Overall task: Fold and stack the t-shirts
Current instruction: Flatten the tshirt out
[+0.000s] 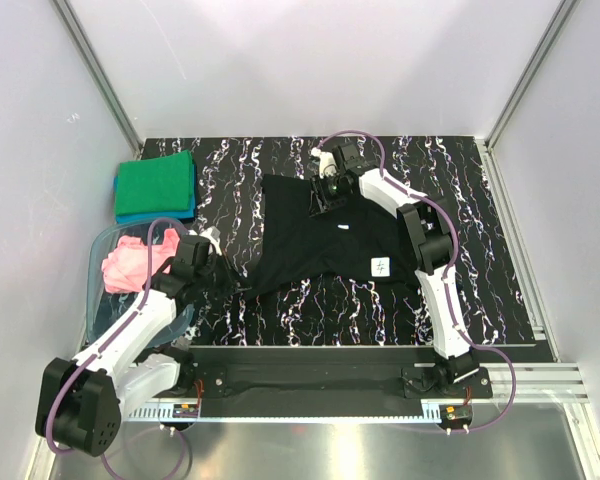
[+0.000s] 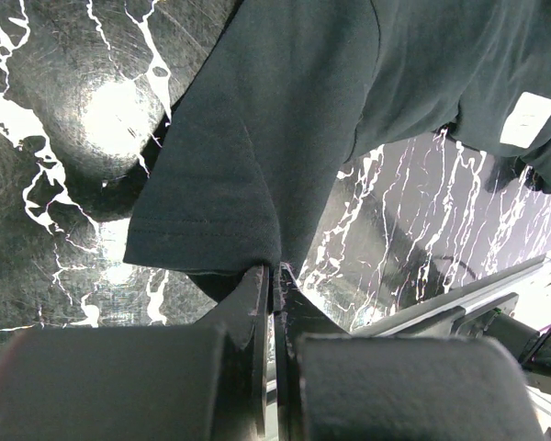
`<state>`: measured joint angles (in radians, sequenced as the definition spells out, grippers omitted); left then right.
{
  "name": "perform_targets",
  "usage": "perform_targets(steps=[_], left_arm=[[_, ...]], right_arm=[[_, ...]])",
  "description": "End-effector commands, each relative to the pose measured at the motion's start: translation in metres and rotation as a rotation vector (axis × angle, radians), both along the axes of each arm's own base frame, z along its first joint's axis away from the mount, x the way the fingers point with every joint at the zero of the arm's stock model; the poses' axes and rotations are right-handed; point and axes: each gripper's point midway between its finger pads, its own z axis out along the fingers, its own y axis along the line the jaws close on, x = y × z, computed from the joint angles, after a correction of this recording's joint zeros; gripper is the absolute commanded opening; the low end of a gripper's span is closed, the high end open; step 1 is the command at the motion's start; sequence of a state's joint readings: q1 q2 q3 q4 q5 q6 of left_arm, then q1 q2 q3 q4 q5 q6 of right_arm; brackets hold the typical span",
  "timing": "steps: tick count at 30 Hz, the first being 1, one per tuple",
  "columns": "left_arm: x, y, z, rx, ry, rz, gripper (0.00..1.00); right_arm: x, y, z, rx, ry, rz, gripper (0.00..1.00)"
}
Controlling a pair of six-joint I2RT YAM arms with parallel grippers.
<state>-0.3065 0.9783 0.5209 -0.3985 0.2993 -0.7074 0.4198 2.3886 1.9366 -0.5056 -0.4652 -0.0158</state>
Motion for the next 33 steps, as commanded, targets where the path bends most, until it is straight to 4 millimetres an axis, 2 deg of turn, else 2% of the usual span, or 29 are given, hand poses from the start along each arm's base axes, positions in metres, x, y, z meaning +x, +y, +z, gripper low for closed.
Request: perform_targets(steps=[1, 2, 3, 5, 7, 8, 9, 10, 11, 12, 13, 14, 16, 17, 18, 19, 20, 21, 22, 23, 24, 26, 27, 28, 29, 30, 31, 32, 33], left_arm=[[0.012, -0.006, 0.014, -0.022, -0.057, -0.011, 0.00], [0.012, -0.005, 0.015, -0.017, -0.054, -0.010, 0.00], [0.013, -0.004, 0.015, -0.009, -0.054, -0.005, 0.00], [0.016, -0.001, 0.022, 0.012, -0.062, 0.002, 0.00], [0.025, 0.009, 0.029, 0.069, -0.083, 0.038, 0.00], [0.034, 0.011, 0.046, 0.080, -0.121, 0.056, 0.00], [0.038, 0.019, 0.052, 0.120, -0.132, 0.090, 0.00], [0.042, 0.021, 0.060, 0.134, -0.153, 0.094, 0.00], [0.049, 0.022, 0.077, 0.135, -0.193, 0.106, 0.00], [0.054, 0.024, 0.084, 0.145, -0.217, 0.115, 0.00], [0.056, 0.022, 0.092, 0.141, -0.247, 0.104, 0.00], [0.065, 0.014, 0.106, 0.111, -0.310, 0.084, 0.00], [0.067, -0.004, 0.120, 0.045, -0.368, 0.017, 0.00], [0.073, -0.018, 0.127, 0.007, -0.404, -0.014, 0.00], [0.070, -0.033, 0.129, -0.044, -0.406, -0.068, 0.00], [0.071, -0.044, 0.130, -0.075, -0.403, -0.091, 0.00], [0.073, -0.065, 0.126, -0.099, -0.409, -0.148, 0.00], [0.074, -0.077, 0.124, -0.106, -0.409, -0.183, 0.00], [0.074, -0.088, 0.122, -0.110, -0.408, -0.212, 0.00], [0.077, -0.109, 0.110, -0.116, -0.402, -0.260, 0.00], [0.075, -0.122, 0.108, -0.150, -0.396, -0.306, 0.00], [0.082, -0.150, 0.117, -0.222, -0.446, -0.371, 0.01], [0.082, -0.163, 0.103, -0.240, -0.410, -0.417, 0.02], [0.085, -0.172, 0.100, -0.250, -0.410, -0.443, 0.03], [0.090, -0.185, 0.113, -0.272, -0.454, -0.475, 0.05], [0.093, -0.195, 0.102, -0.272, -0.442, -0.519, 0.05], [0.095, -0.202, 0.102, -0.276, -0.447, -0.541, 0.05], [0.101, -0.212, 0.116, -0.296, -0.476, -0.562, 0.05], [0.100, -0.219, 0.114, -0.310, -0.469, -0.601, 0.05]], right_arm=[[-0.001, 0.009, 0.018, 0.016, -0.055, 0.037, 0.38], [0.000, 0.008, 0.026, 0.017, -0.070, 0.029, 0.23], [0.004, 0.003, 0.031, -0.001, -0.088, 0.006, 0.14], [0.010, -0.003, 0.058, -0.013, -0.139, -0.039, 0.00], [0.021, -0.020, 0.079, -0.079, -0.205, -0.129, 0.00], [0.023, -0.028, 0.108, -0.090, -0.263, -0.166, 0.00], [0.026, -0.050, 0.119, -0.166, -0.287, -0.265, 0.00], [0.024, -0.063, 0.149, -0.174, -0.324, -0.345, 0.00], [0.022, -0.079, 0.159, -0.212, -0.338, -0.408, 0.00], [0.020, -0.099, 0.166, -0.272, -0.351, -0.482, 0.00], [0.005, -0.112, 0.166, -0.314, -0.307, -0.533, 0.00], [-0.005, -0.125, 0.179, -0.333, -0.307, -0.583, 0.00], [-0.035, -0.153, 0.161, -0.419, -0.195, -0.679, 0.00], [-0.049, -0.160, 0.165, -0.415, -0.175, -0.707, 0.00], [-0.074, -0.173, 0.140, -0.483, -0.097, -0.720, 0.00], [-0.089, -0.181, 0.145, -0.458, -0.075, -0.791, 0.00], [-0.102, -0.189, 0.137, -0.472, -0.045, -0.833, 0.00], [-0.128, -0.201, 0.111, -0.520, 0.034, -0.851, 0.00], [-0.142, -0.207, 0.114, -0.485, 0.050, -0.916, 0.00], [-0.153, -0.214, 0.106, -0.491, 0.075, -0.947, 0.00], [-0.174, -0.222, 0.087, -0.525, 0.123, -0.959, 0.00], [-0.190, -0.231, 0.090, -0.503, 0.131, -1.011, 0.00], [-0.202, -0.237, 0.089, -0.526, 0.150, -1.023, 0.00], [-0.206, -0.239, 0.101, -0.492, 0.131, -1.050, 0.00], [-0.209, -0.240, 0.108, -0.473, 0.121, -1.063, 0.02], [-0.211, -0.241, 0.120, -0.452, 0.103, -1.075, 0.07], [-0.212, -0.241, 0.136, -0.398, 0.073, -1.101, 0.13], [-0.212, -0.240, 0.145, -0.368, 0.058, -1.111, 0.19], [-0.208, -0.237, 0.158, -0.319, 0.036, -1.112, 0.36]])
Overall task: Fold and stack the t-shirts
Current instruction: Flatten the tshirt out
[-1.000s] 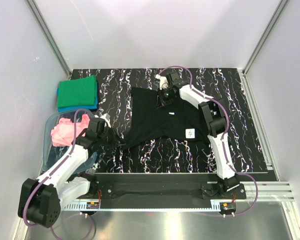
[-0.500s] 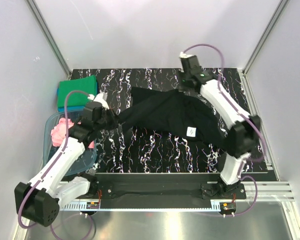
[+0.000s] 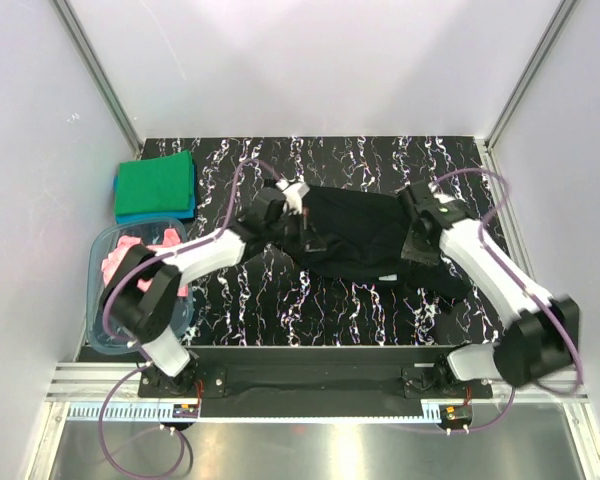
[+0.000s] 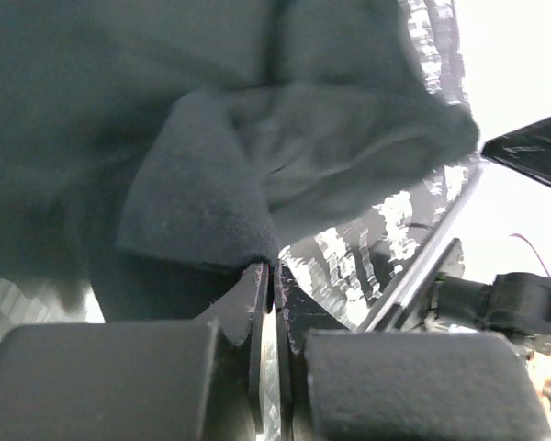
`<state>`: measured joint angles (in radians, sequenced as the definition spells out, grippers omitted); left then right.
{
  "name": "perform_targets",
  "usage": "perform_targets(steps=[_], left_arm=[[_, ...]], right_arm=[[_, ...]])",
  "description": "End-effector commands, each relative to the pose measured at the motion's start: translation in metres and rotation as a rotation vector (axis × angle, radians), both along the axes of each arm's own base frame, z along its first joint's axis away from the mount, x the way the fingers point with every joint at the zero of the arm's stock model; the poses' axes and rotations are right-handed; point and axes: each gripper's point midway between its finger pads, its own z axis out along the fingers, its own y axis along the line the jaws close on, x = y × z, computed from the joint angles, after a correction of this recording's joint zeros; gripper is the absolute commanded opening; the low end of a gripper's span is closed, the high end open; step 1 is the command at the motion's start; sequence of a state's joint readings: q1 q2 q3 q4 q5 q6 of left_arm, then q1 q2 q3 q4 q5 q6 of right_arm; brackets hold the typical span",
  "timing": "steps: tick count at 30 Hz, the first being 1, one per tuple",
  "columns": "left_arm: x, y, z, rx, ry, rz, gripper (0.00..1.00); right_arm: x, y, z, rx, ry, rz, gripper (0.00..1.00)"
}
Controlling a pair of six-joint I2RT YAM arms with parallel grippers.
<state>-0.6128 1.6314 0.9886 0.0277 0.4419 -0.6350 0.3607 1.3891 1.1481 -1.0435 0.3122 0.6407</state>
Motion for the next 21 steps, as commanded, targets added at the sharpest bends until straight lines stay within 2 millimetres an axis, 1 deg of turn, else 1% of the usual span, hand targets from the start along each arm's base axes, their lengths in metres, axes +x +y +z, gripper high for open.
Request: perform_targets(steps=[1, 2, 3, 4, 5, 6, 7, 8, 9, 10, 11, 12, 13, 14, 15, 16, 17, 18, 19, 20, 21], left_arm=[[0.019, -0.047, 0.060, -0.180, -0.194, -0.171, 0.05], [0.022, -0.053, 0.062, -0.189, -0.199, -0.191, 0.05], [0.019, -0.056, 0.059, -0.196, -0.198, -0.231, 0.05], [0.018, -0.057, 0.051, -0.189, -0.185, -0.246, 0.05], [0.016, -0.057, 0.048, -0.188, -0.189, -0.258, 0.07], [0.012, -0.053, 0.037, -0.171, -0.184, -0.270, 0.09], [0.011, -0.050, 0.037, -0.164, -0.190, -0.265, 0.14], [0.010, -0.046, 0.031, -0.149, -0.184, -0.257, 0.16], [0.012, -0.042, 0.028, -0.131, -0.187, -0.236, 0.18], [0.011, -0.037, 0.021, -0.113, -0.175, -0.220, 0.18], [0.013, -0.028, 0.022, -0.098, -0.167, -0.190, 0.18], [0.019, -0.021, 0.019, -0.071, -0.154, -0.139, 0.18], [0.021, -0.013, 0.015, -0.046, -0.130, -0.109, 0.18], [0.022, 0.002, 0.012, -0.017, -0.087, -0.072, 0.20], [0.024, 0.010, 0.010, 0.004, -0.072, -0.033, 0.23], [0.024, 0.020, 0.008, 0.037, -0.060, 0.004, 0.29], [0.026, 0.040, -0.004, 0.116, -0.028, 0.080, 0.37], [0.026, 0.050, 0.005, 0.130, -0.046, 0.115, 0.39], [0.029, 0.069, 0.000, 0.170, -0.018, 0.172, 0.41], [0.037, 0.082, 0.002, 0.196, -0.011, 0.228, 0.44], [0.047, 0.099, 0.003, 0.222, -0.004, 0.302, 0.44]], right_arm=[[0.011, 0.000, 0.074, 0.092, -0.258, -0.084, 0.44], [0.013, 0.009, 0.080, 0.141, -0.273, -0.052, 0.49], [0.026, 0.023, 0.093, 0.204, -0.340, 0.003, 0.53], [0.033, 0.035, 0.098, 0.228, -0.369, 0.121, 0.55], [0.035, 0.061, 0.103, 0.333, -0.380, 0.248, 0.57], [0.052, 0.080, 0.114, 0.387, -0.457, 0.351, 0.59], [0.062, 0.093, 0.105, 0.390, -0.451, 0.458, 0.58], [0.071, 0.104, 0.102, 0.414, -0.457, 0.508, 0.58], [0.085, 0.117, 0.111, 0.448, -0.498, 0.562, 0.57], [0.100, 0.126, 0.089, 0.441, -0.449, 0.602, 0.54], [0.109, 0.136, 0.084, 0.463, -0.441, 0.642, 0.53], [0.125, 0.145, 0.093, 0.472, -0.476, 0.672, 0.52], [0.138, 0.154, 0.066, 0.470, -0.417, 0.715, 0.52], [0.151, 0.164, 0.075, 0.491, -0.438, 0.757, 0.53], [0.158, 0.169, 0.066, 0.497, -0.407, 0.765, 0.54], [0.167, 0.174, 0.037, 0.498, -0.333, 0.770, 0.54], [0.179, 0.184, 0.046, 0.518, -0.348, 0.795, 0.56], [0.181, 0.188, 0.037, 0.526, -0.319, 0.795, 0.56], [0.184, 0.195, 0.013, 0.527, -0.265, 0.806, 0.57], [0.187, 0.204, 0.014, 0.530, -0.266, 0.838, 0.58], [0.185, 0.208, 0.005, 0.508, -0.249, 0.872, 0.59]])
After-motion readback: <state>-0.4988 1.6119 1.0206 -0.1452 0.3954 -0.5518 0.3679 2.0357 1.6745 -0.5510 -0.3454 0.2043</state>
